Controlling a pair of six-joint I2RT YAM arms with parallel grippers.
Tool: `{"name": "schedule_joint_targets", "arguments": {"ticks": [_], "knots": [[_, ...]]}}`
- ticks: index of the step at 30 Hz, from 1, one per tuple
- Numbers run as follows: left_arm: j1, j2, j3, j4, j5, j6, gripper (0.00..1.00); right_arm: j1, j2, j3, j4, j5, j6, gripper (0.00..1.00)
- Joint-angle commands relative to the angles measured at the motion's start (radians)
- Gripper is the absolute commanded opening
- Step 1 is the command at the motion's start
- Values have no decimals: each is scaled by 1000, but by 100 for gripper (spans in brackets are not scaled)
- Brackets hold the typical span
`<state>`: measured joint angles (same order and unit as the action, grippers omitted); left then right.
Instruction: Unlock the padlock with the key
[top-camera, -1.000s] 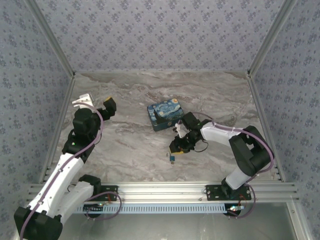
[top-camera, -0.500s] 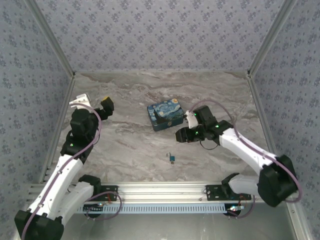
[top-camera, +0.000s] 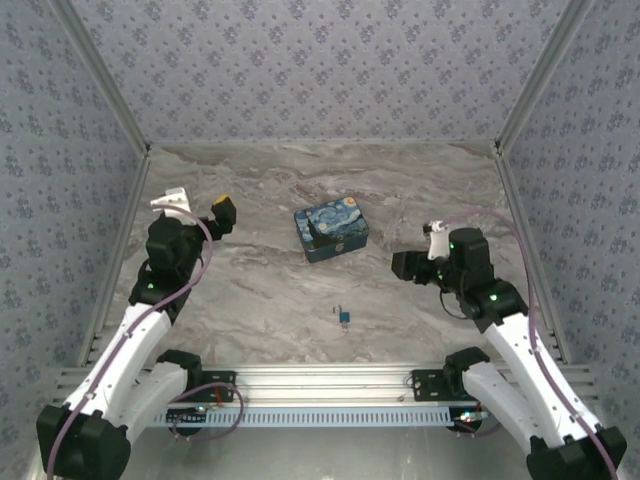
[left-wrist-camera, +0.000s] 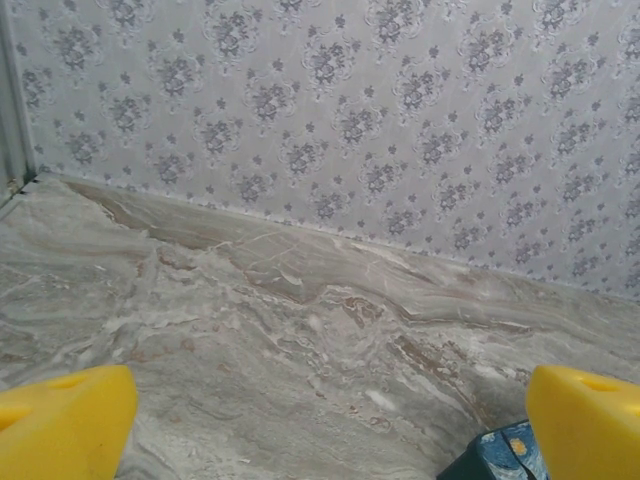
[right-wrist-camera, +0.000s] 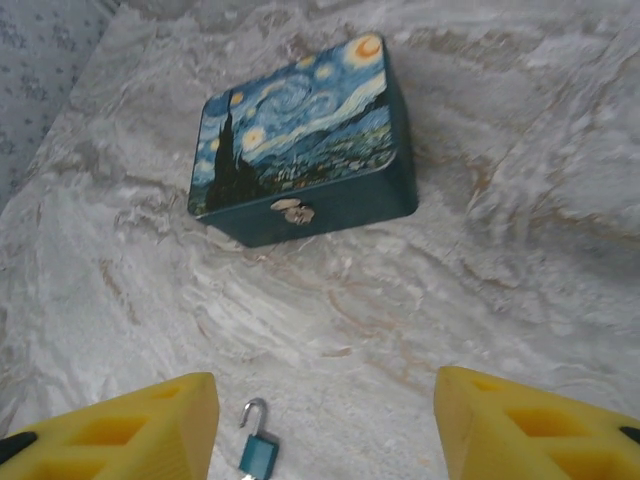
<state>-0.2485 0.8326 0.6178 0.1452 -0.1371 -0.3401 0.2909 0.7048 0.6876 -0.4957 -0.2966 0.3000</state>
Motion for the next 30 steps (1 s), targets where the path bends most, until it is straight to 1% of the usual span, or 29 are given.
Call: {"name": "schedule_joint_targets", "arguments": {"ticks": [1,6,9,11,16,20,25,28,30], "knots": [[5,10,13,71,39,18,99,-41,-51,-19,-8,3,-30,66],[5,11,16,66,41,23,100,-100,-82,-40,28,-10,-29,77],[5,8,15,63,25,35,99,-129,-116,-64,77,10,-4,90],[5,7,14,56,-1,42,100,-143,-151,-90,121,43,10,100],[5,7,11,28,-59,59,99,-156,-215,-155,223,154,-6,100],[5,-4,10,-2,-124,66,100,-156,-238,-196,276,227,-82,100],[5,-7,7,-44,-214,69,99,-157,-246,-242,346,280,-213,100],[7,-7,-3,-74,-289,44,100,-156,-240,-296,428,355,-230,100],[17,-4,-16,-78,-297,34,99,-156,-227,-341,498,398,-227,100]]}}
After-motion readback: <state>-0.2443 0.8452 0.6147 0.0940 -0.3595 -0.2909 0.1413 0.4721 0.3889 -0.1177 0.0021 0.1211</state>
